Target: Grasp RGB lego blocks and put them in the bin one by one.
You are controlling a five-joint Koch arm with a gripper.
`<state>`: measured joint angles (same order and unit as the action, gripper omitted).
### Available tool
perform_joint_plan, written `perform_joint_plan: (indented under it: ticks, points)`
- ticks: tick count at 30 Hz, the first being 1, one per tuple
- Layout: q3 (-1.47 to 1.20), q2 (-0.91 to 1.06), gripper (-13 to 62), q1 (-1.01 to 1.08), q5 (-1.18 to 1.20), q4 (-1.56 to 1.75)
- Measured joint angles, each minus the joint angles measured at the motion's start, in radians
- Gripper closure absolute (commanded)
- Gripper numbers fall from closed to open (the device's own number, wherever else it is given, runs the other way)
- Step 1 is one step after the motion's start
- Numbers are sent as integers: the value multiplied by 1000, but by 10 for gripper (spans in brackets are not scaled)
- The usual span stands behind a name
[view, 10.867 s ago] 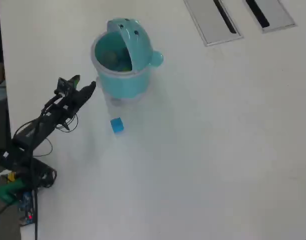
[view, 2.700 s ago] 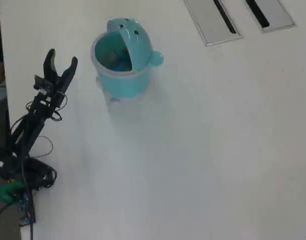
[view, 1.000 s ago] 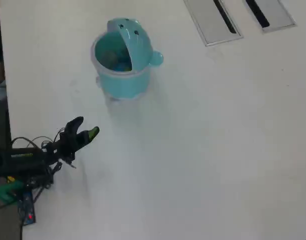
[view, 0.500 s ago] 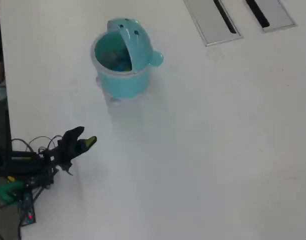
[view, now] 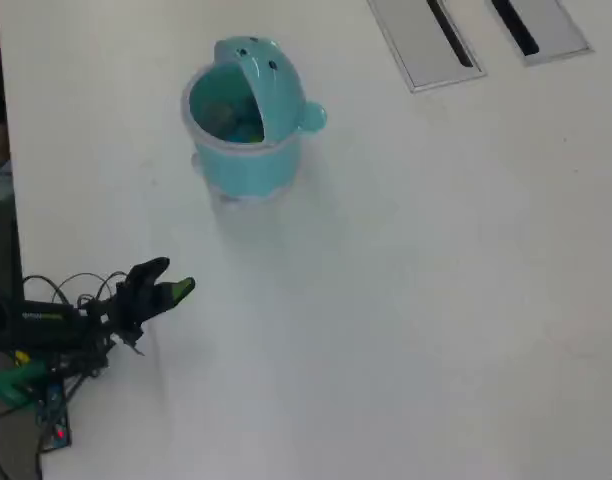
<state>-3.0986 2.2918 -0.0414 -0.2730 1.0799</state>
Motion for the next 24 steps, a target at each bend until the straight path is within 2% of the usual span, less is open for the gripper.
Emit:
perform_joint_plan:
  ticks: [24]
  points:
    - [0, 0, 152, 31, 9, -647]
